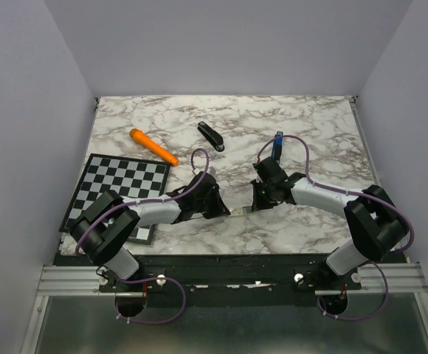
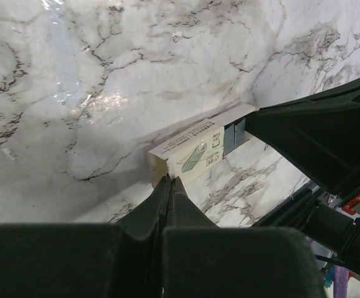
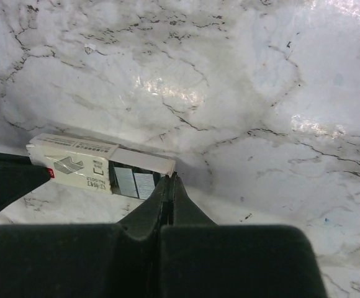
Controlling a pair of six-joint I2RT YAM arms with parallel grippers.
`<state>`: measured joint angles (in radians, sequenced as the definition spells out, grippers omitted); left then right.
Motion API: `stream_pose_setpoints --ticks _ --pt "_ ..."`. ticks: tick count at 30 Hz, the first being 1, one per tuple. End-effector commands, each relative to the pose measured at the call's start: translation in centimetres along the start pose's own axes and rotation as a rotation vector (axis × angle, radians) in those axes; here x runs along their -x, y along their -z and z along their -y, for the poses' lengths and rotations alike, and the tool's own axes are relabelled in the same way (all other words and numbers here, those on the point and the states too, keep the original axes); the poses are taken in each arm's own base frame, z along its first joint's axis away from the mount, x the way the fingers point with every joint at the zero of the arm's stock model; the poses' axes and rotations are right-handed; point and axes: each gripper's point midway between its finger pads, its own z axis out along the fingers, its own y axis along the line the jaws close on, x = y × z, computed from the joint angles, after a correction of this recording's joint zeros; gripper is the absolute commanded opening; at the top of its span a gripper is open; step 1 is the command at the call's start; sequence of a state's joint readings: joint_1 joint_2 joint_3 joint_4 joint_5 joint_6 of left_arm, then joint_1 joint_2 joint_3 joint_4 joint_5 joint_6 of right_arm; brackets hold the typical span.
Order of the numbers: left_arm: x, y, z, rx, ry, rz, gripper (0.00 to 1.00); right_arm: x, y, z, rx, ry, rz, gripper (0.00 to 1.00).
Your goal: Load the staples into the stapler
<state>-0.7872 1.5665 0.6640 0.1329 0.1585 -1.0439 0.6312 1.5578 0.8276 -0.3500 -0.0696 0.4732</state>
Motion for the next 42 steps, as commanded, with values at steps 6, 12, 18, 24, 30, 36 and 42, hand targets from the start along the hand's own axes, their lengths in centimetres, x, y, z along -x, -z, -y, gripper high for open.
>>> stream_pose_setpoints --ticks 6,12,18,24,30,36,42 --pt "0.1 1.1 -1.3 -0.001 -0.004 0.012 0.0 0.1 0.3 1.3 -0.077 0.023 -0.011 0.01" --pt "-0.1 1.5 -2.4 0.018 -0.008 0.018 0.0 0.0 0.3 1.4 -0.079 0.025 -0.014 0.01" --pt "0.4 2.2 -3.5 0.063 -0.032 0.034 0.0 0.3 0.4 1.3 -0.076 0.036 -0.005 0.01" --pt "1.4 3.0 -4.7 0.103 -0.038 0.065 0.02 0.6 0.6 1.1 -0.067 0.047 0.002 0.14" --pt "1.9 3.4 -5.1 0.114 -0.037 0.082 0.18 1.5 1.3 0.5 -0.047 0.051 0.034 0.35" --pt "2.5 4.0 -5.6 0.117 -0.025 0.109 0.33 2.5 2.7 0.6 -0.067 0.055 0.073 0.51" --pt "3.5 5.4 -5.8 0.128 -0.031 0.155 0.53 4.8 5.1 1.5 -0.134 0.061 0.154 0.68"
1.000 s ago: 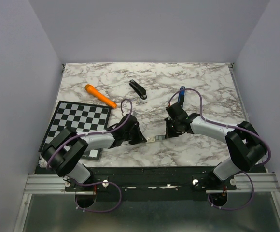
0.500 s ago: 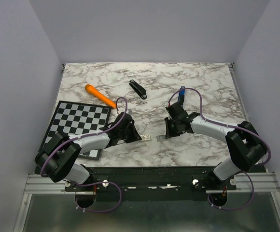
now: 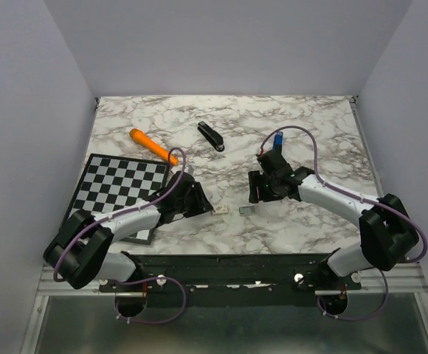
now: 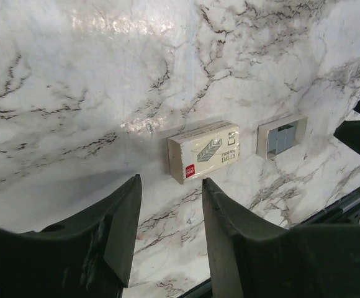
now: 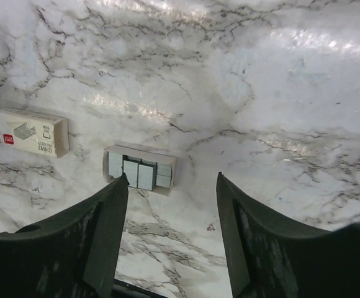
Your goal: Load the staples into the stapler
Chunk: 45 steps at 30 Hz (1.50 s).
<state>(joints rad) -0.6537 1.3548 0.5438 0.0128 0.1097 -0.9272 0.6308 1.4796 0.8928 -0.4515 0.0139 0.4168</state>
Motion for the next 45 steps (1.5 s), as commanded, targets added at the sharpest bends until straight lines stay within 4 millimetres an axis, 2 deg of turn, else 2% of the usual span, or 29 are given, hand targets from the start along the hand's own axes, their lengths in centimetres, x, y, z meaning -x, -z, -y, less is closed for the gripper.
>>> stream_pose_setpoints --ticks 1,3,4,5,6,7,8,9,10,11,12,14,16,17,23,24,30,33,34,36,37,39,40,41,42,44,45 --pt "1.3 1.2 -1.0 0.037 -0.014 0.063 0.6 2.7 2.2 1.6 -0.093 0.002 0.082 0.72" --pt "2.1 2.0 -1.2 0.045 -0.026 0.091 0.69 4.1 2.7 2.6 -0.122 -0.022 0.11 0.76" --pt "2.6 2.4 -1.2 0.05 -0.033 0.107 0.77 4.4 2.9 3.2 -0.139 -0.035 0.114 0.8" --pt "3.5 3.1 -0.8 0.047 -0.04 0.142 0.81 5.0 3.0 4.0 -0.162 -0.057 0.122 0.82" --pt "3.6 3.6 -1.1 0.06 -0.064 0.137 0.84 6.0 3.3 4.7 -0.193 -0.069 0.146 0.84" --pt "4.4 4.1 -1.4 0.086 -0.072 0.169 0.89 6.4 3.3 5.3 -0.217 -0.087 0.147 0.89" --pt "5.7 5.2 -0.9 0.087 -0.088 0.225 0.91 7.1 3.5 6.1 -0.243 -0.109 0.159 0.91" --pt "5.8 5.8 -1.4 0.117 -0.12 0.226 0.93 8.3 4.0 6.7 -0.268 -0.128 0.188 0.93" --pt "6.5 6.4 -1.4 0.129 -0.138 0.251 0.96 8.5 3.6 7.3 -0.289 -0.154 0.177 0.97" --pt "7.5 7.7 -0.7 0.121 -0.155 0.294 0.99 9.1 3.7 8.3 -0.308 -0.185 0.184 0.98" --pt "7.9 8.5 -1.4 0.164 -0.171 0.312 0.99 9.7 3.6 8.7 -0.319 -0.2 0.191 0.99" --pt "9.2 10.7 -0.9 0.167 -0.225 0.38 0.99 11.3 3.1 9.6 -0.335 -0.235 0.2 1.0" --pt "10.0 12.2 -1.5 0.211 -0.257 0.426 0.99 13.3 3.2 9.8 -0.333 -0.254 0.225 1.0" --pt "10.6 13.6 -1.3 0.208 -0.29 0.469 0.99 13.5 2.1 10.4 -0.347 -0.266 0.204 1.0" --pt "10.9 17.2 -1.0 0.166 -0.402 0.573 0.99 16.6 -0.3 11.7 -0.374 -0.309 0.204 0.95" --pt "10.8 17.4 -1.0 0.158 -0.422 0.579 0.99 16.5 -1.4 12.1 -0.392 -0.307 0.184 0.94" --pt "10.2 18.8 -0.6 0.097 -0.476 0.618 0.99 17.0 -4.0 12.9 -0.423 -0.3 0.132 0.82" --pt "10.1 19.2 -0.3 0.076 -0.505 0.632 0.99 16.6 -4.8 13.1 -0.431 -0.282 0.106 0.7" --pt "10.1 19.3 -0.2 0.071 -0.519 0.635 0.99 16.2 -4.9 13.2 -0.434 -0.275 0.096 0.63" --pt "10.0 19.2 0.1 0.052 -0.533 0.633 0.99 15.7 -4.9 13.3 -0.436 -0.267 0.085 0.55" --pt "10.0 19.2 0.3 0.046 -0.54 0.63 0.99 15.4 -4.9 13.2 -0.431 -0.255 0.074 0.45" --pt "9.9 18.9 0.7 0.024 -0.566 0.621 0.99 14.6 -4.3 13.1 -0.422 -0.239 0.062 0.37" --pt "9.6 18.7 1.1 -0.001 -0.579 0.605 0.99 14.5 -4.0 12.8 -0.401 -0.217 0.064 0.27" --pt "9.5 18.4 1.3 -0.009 -0.593 0.595 0.99 13.6 -3.6 12.5 -0.382 -0.196 0.057 0.25" --pt "9.5 18.3 1.6 -0.025 -0.601 0.594 0.99 13.6 -3.2 12.0 -0.36 -0.173 0.065 0.19" --pt "9.2 17.8 2.1 -0.053 -0.625 0.572 0.99 12.8 -3.0 10.5 -0.297 -0.091 0.061 0.18" --pt "9.2 17.7 2.4 -0.065 -0.646 0.572 0.99 11.8 -2.4 10.1 -0.28 -0.062 0.056 0.15"
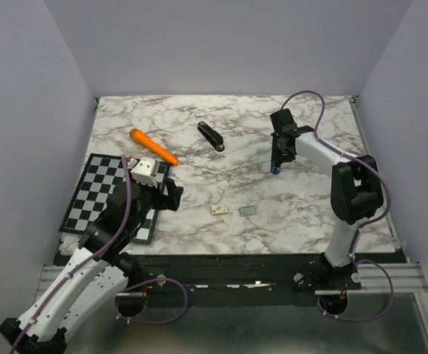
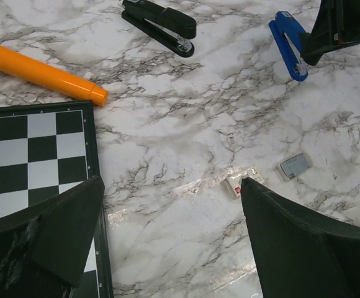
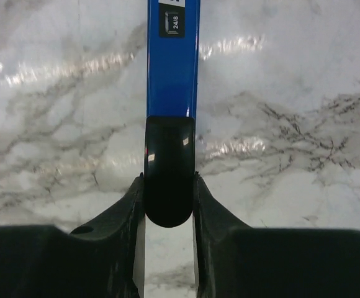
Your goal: Load the staples into the stapler
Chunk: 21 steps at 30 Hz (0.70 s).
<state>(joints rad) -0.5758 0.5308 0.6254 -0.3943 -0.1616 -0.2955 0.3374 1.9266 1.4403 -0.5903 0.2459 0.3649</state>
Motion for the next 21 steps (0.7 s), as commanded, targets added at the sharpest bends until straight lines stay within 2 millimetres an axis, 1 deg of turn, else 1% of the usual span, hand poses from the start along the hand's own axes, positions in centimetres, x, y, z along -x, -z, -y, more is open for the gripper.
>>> stream_pose_setpoints --ticks 1,2,3,4,5,6,7,8,9,10,13,15,18,20,21 --pt "-0.3 -0.7 1.9 -0.117 -0.064 -0.008 0.99 -2.8 2.7 -1.5 0.127 0.186 -0.003 0.15" --pt "-0.5 -0.9 2.4 -0.146 -0.072 -0.019 0.99 -3.2 3.1 -1.9 0.147 0.218 0.001 0.15" --pt "-0.3 -1.0 2.5 -0.156 -0.077 -0.01 0.99 -4.6 3.7 -2.4 0.165 0.263 -0.006 0.15" --pt "-0.2 -1.1 2.6 -0.158 -0.088 -0.008 0.99 -5.1 4.1 -3.0 0.196 0.318 -0.001 0.15" --pt "-0.6 -1.3 3.4 -0.203 -0.095 -0.025 0.99 -5.8 4.4 -3.5 0.216 0.354 -0.003 0.15" --pt "-0.3 -1.3 3.6 -0.217 -0.1 -0.017 0.99 -6.7 4.8 -4.4 0.237 0.401 -0.001 0.15" --pt "-0.4 -1.5 3.9 -0.232 -0.112 -0.023 0.99 -7.7 5.1 -4.7 0.256 0.454 -0.004 0.15" --pt "-0.6 -1.7 4.0 -0.24 -0.118 -0.036 0.99 -8.2 5.4 -5.1 0.269 0.485 -0.004 0.15" --pt "-0.7 -1.7 4.5 -0.265 -0.122 -0.041 0.99 -9.0 5.9 -6.1 0.292 0.526 -0.001 0.15" --pt "-0.7 -1.8 4.6 -0.274 -0.126 -0.045 0.99 -10.0 6.0 -6.5 0.32 0.548 -0.012 0.15" --pt "-0.9 -2.1 5.2 -0.305 -0.143 -0.063 0.99 -11.4 6.8 -8.1 0.413 0.576 -0.023 0.16" --pt "-1.1 -2.4 5.4 -0.323 -0.158 -0.071 0.99 -11.9 7.1 -8.3 0.435 0.626 -0.019 0.17" --pt "-1.4 -2.6 6.1 -0.368 -0.186 -0.081 0.99 -12.2 7.5 -8.4 0.457 0.67 -0.017 0.23" --pt "-2.0 -2.9 6.6 -0.403 -0.203 -0.101 0.99 -12.3 7.7 -8.4 0.464 0.672 -0.019 0.36" --pt "-1.9 -3.1 6.8 -0.416 -0.221 -0.096 0.99 -12.0 8.1 -8.5 0.473 0.663 -0.005 0.42"
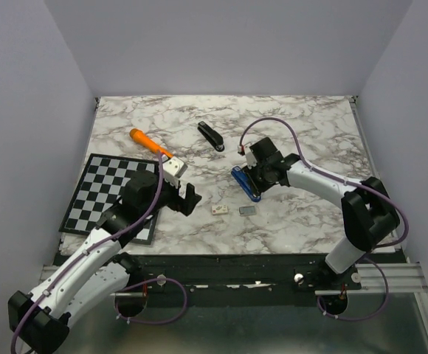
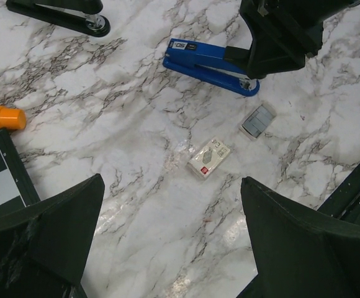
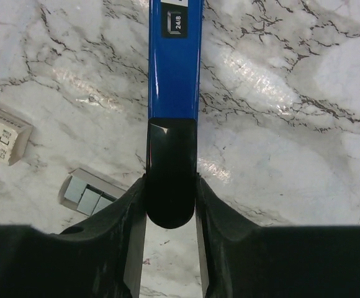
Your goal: Load the staples into the stapler
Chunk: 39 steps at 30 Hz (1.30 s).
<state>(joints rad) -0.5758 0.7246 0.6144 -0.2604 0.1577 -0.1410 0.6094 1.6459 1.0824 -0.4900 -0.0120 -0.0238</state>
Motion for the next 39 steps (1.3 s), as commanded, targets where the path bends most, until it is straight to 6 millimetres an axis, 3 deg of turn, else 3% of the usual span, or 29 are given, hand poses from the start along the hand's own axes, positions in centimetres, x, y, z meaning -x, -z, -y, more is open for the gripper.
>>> stream_pose_setpoints --ticks 1,7,11,13,19,20,21,23,24,26,29,32,34,39 --pt "1.2 -0.8 1.7 -0.119 -0.09 0.021 0.99 0.1 1.2 -1.3 0.074 0.044 0.03 0.53" --pt "1.4 -3.0 1.4 -0.121 -0.185 -0.005 0.99 2.1 4.3 -1.0 0.044 -0.068 0.169 0.86" --pt "1.5 -5.5 1.8 -0.169 -0.232 -0.048 0.99 2.4 6.7 0.3 0.026 -0.245 0.28 0.95" --pt "2.6 -6.5 2.3 -0.199 -0.28 -0.026 0.99 2.6 7.7 1.4 0.021 -0.333 0.352 1.0" --pt "2.2 -10.4 4.6 -0.368 -0.565 -0.037 0.99 1.1 10.9 2.1 0.029 -0.549 0.541 1.0" --pt "1.3 -11.5 4.8 -0.397 -0.586 -0.069 0.99 1.0 11.2 1.9 0.041 -0.55 0.561 1.0" --pt "2.0 -12.0 5.2 -0.417 -0.608 -0.065 0.99 0.4 11.8 1.7 0.049 -0.544 0.594 1.0" --pt "1.0 -13.5 5.7 -0.474 -0.641 -0.09 0.99 0.4 12.6 1.7 0.052 -0.54 0.648 1.0" --pt "1.7 -14.0 6.0 -0.489 -0.655 -0.085 0.99 0.1 12.8 1.9 0.045 -0.539 0.662 1.0" --pt "0.2 -15.4 6.7 -0.559 -0.694 -0.129 0.99 -0.6 13.4 2.6 -0.001 -0.543 0.698 1.0" --pt "0.5 -16.7 7.8 -0.612 -0.742 -0.152 0.99 -1.6 14.1 3.3 -0.045 -0.579 0.704 1.0" --pt "-0.9 -18.8 8.6 -0.658 -0.771 -0.192 0.99 -1.8 14.9 1.9 0.025 -0.516 0.717 1.0" --pt "-0.5 -19.6 9.2 -0.681 -0.782 -0.19 0.99 -1.6 15.4 1.8 0.035 -0.523 0.753 1.0" --pt "-2.2 -21.3 10.2 -0.744 -0.803 -0.249 0.99 -2.0 16.4 2.5 -0.01 -0.484 0.819 1.0"
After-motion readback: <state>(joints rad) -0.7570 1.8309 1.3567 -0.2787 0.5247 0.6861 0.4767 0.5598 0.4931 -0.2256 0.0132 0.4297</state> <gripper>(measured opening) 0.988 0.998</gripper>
